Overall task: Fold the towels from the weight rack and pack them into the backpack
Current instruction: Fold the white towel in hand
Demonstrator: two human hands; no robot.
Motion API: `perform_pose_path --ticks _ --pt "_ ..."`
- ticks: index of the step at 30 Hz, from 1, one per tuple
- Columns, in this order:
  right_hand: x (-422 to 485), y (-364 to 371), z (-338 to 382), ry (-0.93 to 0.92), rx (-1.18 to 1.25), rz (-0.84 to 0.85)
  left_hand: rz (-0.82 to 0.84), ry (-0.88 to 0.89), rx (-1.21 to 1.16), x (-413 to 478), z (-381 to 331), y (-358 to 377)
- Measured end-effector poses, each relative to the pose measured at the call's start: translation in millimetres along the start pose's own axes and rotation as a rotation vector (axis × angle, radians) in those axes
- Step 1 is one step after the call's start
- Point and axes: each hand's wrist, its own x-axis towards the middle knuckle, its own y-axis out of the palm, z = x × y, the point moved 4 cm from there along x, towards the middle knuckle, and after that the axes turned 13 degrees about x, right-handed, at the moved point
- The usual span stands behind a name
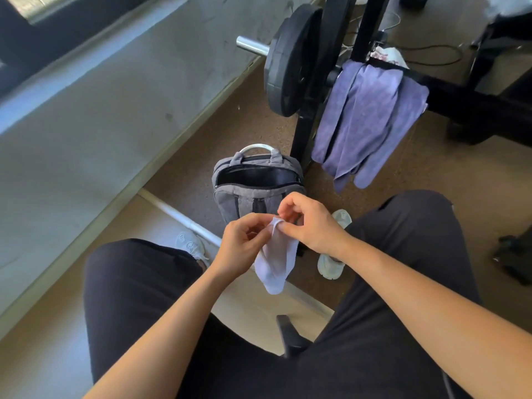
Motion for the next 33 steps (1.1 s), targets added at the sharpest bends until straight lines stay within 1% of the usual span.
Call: perform_pose_path --ticks 2,4,6,8,11,15,18,20,22,28,30,33 --pt "-1 -1 -2 0.020 -0.040 0.011 0.015 0.019 -0.045 0 -2 -2" --pt "-3 -4 -4 0.030 -0.101 -0.009 0.005 0.012 -0.019 0 -1 -4" --pt "-5 -8 -2 0.016 -0.113 -0.023 -0.007 -0.008 0.099 1 7 -4" --pt "-8 -11 3 -0.020 -0.086 -0.023 0.003 -0.022 0.264 1 16 -3" --pt "-12 -16 8 -0.042 -0.047 -0.015 0.012 0.018 0.408 1 17 2" --pt "-17 -18 11 -0.046 0.026 0.003 0.125 0.090 0.407 4 10 12" --pt "-18 -20 12 -0.075 0.027 -0.011 0.257 0.134 0.401 3 11 18" --pt "-18 -23 12 -0.092 0.020 -0.057 0.340 0.099 0.440 1 15 19" --pt "-18 -27 12 -0.109 0.032 -0.140 0.382 0.071 0.509 -3 19 18" --pt "-18 -44 14 -0.169 0.041 -0.475 0.536 -0.026 0.925 -11 35 25" --pt "-16 -47 14 -0.177 0.062 -0.547 0.539 -0.012 0.933 -14 37 28" --pt "-16 -50 13 -0.176 0.052 -0.582 0.455 0.006 0.780 -13 34 30"
